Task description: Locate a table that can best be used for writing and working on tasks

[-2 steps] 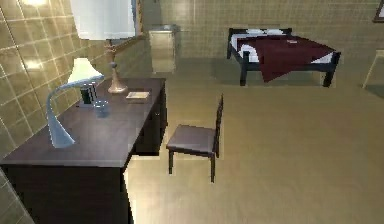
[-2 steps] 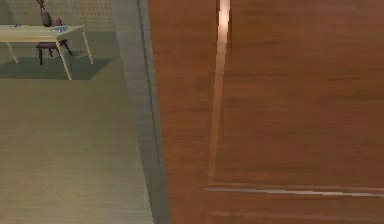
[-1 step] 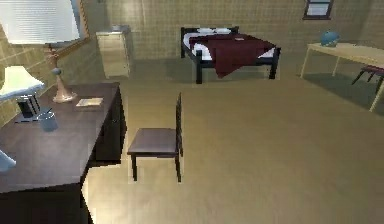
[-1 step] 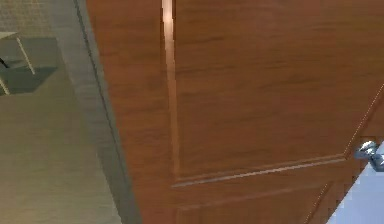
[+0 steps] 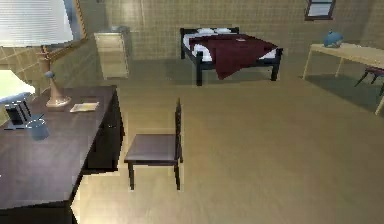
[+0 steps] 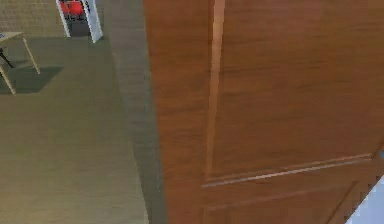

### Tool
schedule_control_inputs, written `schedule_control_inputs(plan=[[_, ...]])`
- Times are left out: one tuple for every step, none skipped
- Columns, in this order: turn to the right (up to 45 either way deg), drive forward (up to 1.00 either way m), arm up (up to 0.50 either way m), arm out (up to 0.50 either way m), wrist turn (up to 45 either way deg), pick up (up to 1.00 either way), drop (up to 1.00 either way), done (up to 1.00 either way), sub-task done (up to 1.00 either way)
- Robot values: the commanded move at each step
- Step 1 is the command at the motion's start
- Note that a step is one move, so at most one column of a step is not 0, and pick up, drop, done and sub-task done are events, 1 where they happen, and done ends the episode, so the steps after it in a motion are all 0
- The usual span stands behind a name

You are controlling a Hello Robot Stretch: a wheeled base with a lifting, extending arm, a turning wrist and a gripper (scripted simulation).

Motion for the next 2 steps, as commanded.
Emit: schedule_control_inputs(plan=[[-36.0,0.0,0.0,0.0,0.0,0.0,0.0,0.0,0.0],[0.0,0.0,0.0,0.0,0.0,0.0,0.0,1.0,0.0]])
